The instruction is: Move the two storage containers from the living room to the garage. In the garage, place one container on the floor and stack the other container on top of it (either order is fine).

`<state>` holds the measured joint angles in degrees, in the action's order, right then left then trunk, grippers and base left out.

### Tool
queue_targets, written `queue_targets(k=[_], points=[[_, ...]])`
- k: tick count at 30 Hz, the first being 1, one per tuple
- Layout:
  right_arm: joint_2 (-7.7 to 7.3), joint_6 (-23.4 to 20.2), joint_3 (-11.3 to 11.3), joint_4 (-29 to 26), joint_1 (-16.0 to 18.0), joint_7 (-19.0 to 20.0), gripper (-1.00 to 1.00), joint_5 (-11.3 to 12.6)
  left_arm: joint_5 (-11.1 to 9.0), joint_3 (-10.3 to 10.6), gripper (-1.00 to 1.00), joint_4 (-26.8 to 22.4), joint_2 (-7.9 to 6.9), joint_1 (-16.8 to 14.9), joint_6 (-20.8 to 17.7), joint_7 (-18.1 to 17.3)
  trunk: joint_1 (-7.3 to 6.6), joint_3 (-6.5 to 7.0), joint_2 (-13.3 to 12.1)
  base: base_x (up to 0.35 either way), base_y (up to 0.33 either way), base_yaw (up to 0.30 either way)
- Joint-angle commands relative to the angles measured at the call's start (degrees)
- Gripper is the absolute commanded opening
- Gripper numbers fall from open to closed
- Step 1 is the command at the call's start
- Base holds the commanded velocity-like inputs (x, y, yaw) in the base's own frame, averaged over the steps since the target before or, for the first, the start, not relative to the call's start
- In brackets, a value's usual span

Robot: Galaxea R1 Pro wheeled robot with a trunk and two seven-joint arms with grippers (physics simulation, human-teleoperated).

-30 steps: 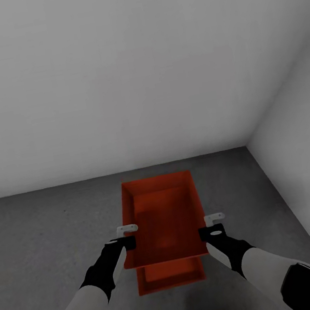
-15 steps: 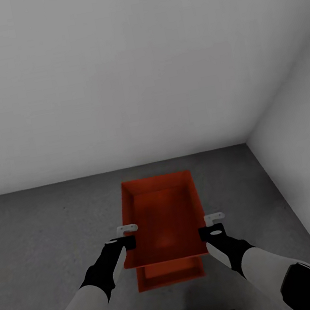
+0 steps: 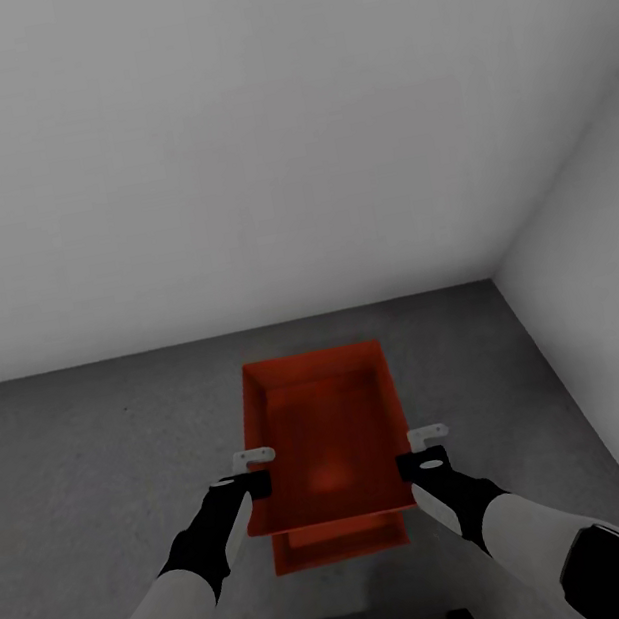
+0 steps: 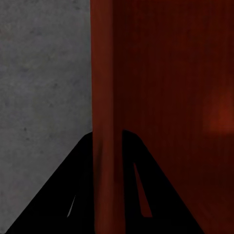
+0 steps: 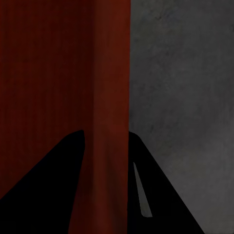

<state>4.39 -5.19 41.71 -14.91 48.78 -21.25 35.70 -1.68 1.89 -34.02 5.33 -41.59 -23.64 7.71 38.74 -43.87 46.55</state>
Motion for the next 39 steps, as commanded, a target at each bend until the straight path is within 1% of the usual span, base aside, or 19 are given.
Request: queue_targets(k=[1, 26, 35, 39], points=[[0.01, -0.44, -1.02, -0.21, 0.17, -4.24, -1.00, -1.60, -2.12, 0.74, -1.00, 0.97, 0.65, 0.02, -0.13, 0.29, 0.00, -0.13, 0.04, 0.000, 0.000, 0.000], [0.01, -0.44, -1.02, -0.21, 0.17, -4.24, -1.00, -1.60, -2.12, 0.74, -1.00, 0.92, 0.64, 0.01, -0.11, 0.29, 0.00, -2.45, 0.04, 0.000, 0.000, 0.000], [0.01, -0.36, -1.02, -0.21, 0.17, -4.29, -1.00, -1.60, -2.10, 0.74, -1.00, 0.91, 0.62, 0.01, -0.10, 0.30, 0.00, -2.63, 0.04, -0.001, 0.000, 0.000], [0.01, -0.35, -1.02, -0.21, 0.17, -4.27, -1.00, -1.60, -2.15, 0.74, -1.00, 0.90, 0.64, 0.04, -0.22, 0.44, 0.00, -2.63, 0.04, -0.166, 0.000, 0.000]])
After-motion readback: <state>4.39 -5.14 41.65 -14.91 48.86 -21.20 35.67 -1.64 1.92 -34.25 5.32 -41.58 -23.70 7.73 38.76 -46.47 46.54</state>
